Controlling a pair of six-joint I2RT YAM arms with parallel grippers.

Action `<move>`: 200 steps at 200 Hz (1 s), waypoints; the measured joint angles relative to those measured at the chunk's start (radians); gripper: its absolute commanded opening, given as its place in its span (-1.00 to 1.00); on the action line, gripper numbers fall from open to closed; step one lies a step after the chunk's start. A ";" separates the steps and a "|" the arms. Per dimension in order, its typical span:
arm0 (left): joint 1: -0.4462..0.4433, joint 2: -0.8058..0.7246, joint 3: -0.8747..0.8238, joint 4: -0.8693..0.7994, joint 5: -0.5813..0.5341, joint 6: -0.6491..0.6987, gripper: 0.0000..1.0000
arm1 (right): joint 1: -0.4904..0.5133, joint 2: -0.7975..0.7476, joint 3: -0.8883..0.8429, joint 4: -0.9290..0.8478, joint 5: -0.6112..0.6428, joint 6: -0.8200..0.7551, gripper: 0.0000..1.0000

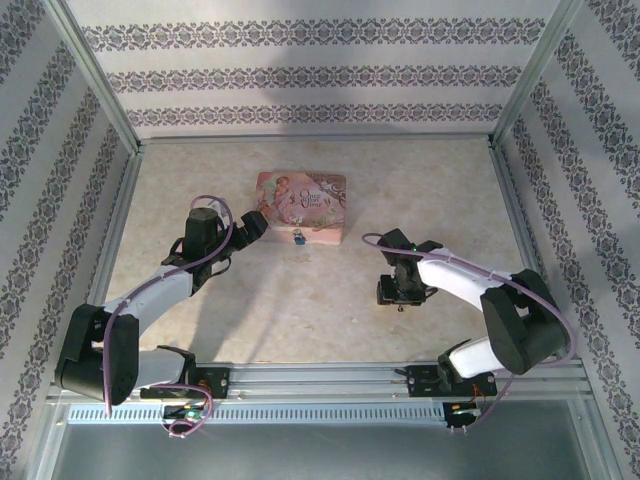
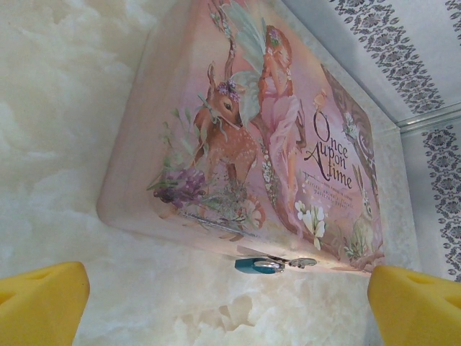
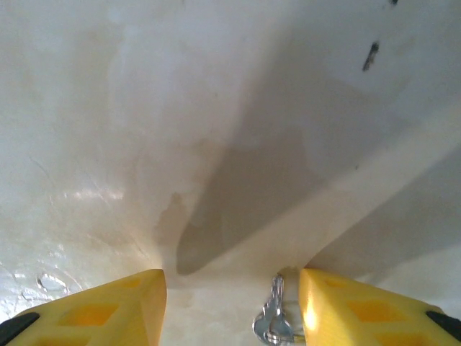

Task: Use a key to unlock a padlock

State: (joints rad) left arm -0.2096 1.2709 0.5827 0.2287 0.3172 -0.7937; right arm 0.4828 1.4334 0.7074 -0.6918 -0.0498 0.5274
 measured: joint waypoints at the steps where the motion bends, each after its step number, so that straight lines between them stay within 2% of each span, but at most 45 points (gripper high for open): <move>1: 0.000 0.000 0.000 0.000 0.000 0.000 0.99 | 0.001 -0.002 -0.002 -0.002 0.000 0.001 0.02; 111: 0.000 0.000 0.001 0.000 0.000 0.000 0.99 | 0.026 -0.047 -0.034 -0.060 0.001 0.045 -0.20; 200: 0.000 0.000 0.009 0.000 0.000 0.000 0.99 | 0.026 -0.032 -0.032 -0.066 0.026 0.046 -0.58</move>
State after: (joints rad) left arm -0.2096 1.2709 0.5919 0.2283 0.3172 -0.7937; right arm 0.5087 1.4017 0.6750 -0.7582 -0.0242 0.5735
